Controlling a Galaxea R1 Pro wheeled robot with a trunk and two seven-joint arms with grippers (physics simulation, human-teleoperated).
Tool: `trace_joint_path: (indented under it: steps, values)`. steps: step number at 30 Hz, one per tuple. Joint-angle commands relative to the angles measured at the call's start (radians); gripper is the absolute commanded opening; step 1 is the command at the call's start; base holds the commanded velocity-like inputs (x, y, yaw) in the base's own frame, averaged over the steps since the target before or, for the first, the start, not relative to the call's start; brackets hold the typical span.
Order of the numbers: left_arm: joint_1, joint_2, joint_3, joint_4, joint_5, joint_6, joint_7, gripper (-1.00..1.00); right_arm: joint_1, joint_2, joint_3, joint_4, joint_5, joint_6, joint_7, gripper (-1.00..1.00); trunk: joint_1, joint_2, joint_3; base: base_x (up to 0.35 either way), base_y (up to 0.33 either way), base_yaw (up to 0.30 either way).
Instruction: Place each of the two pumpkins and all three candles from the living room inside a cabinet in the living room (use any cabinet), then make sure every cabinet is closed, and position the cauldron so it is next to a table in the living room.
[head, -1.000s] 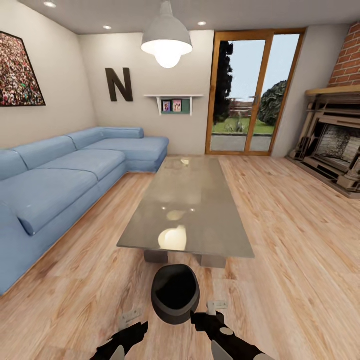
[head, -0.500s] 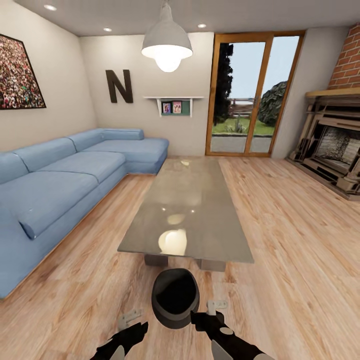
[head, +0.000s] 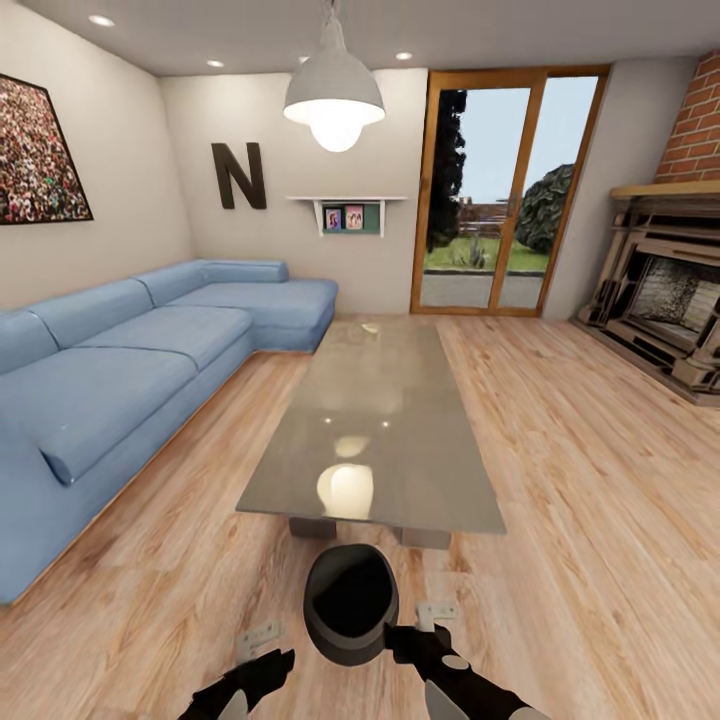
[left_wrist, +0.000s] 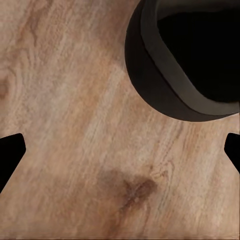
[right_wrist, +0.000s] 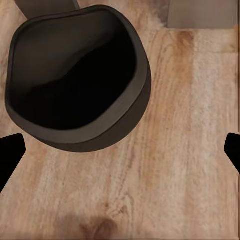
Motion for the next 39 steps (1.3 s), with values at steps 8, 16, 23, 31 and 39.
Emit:
trace_joint_path:
  steps: [8, 16, 23, 31, 39]
  values:
    - [-0.001, 0.012, -0.004, 0.066, 0.008, 0.049, 0.068, 1.00, 0.000, -0.002, 0.009, 0.009, -0.052, -0.011, -0.006, 1.00, -0.031, 0.056, 0.024, 0.000, 0.000, 0.000]
    - [0.000, 0.053, -0.008, 0.254, 0.002, 0.028, 0.080, 1.00, 0.003, -0.003, 0.009, 0.024, -0.105, -0.016, -0.008, 1.00, -0.062, 0.112, 0.049, -0.027, 0.000, 0.000]
    - [0.001, 0.059, -0.018, 0.391, -0.003, -0.076, 0.076, 1.00, 0.006, -0.003, 0.010, 0.140, -0.156, -0.053, -0.004, 1.00, -0.088, 0.161, 0.071, -0.179, 0.000, 0.000]
    - [0.011, 0.064, -0.024, 0.435, -0.002, -0.125, 0.073, 1.00, 0.065, -0.002, 0.010, 0.169, -0.160, -0.106, -0.003, 1.00, -0.119, 0.217, 0.096, -0.017, 0.000, 0.000]
    - [0.014, 0.069, -0.028, 0.549, -0.002, -0.259, 0.069, 1.00, 0.128, -0.003, 0.010, 0.220, -0.160, -0.183, -0.002, 1.00, -0.150, 0.273, 0.121, -0.153, 0.000, 0.000]
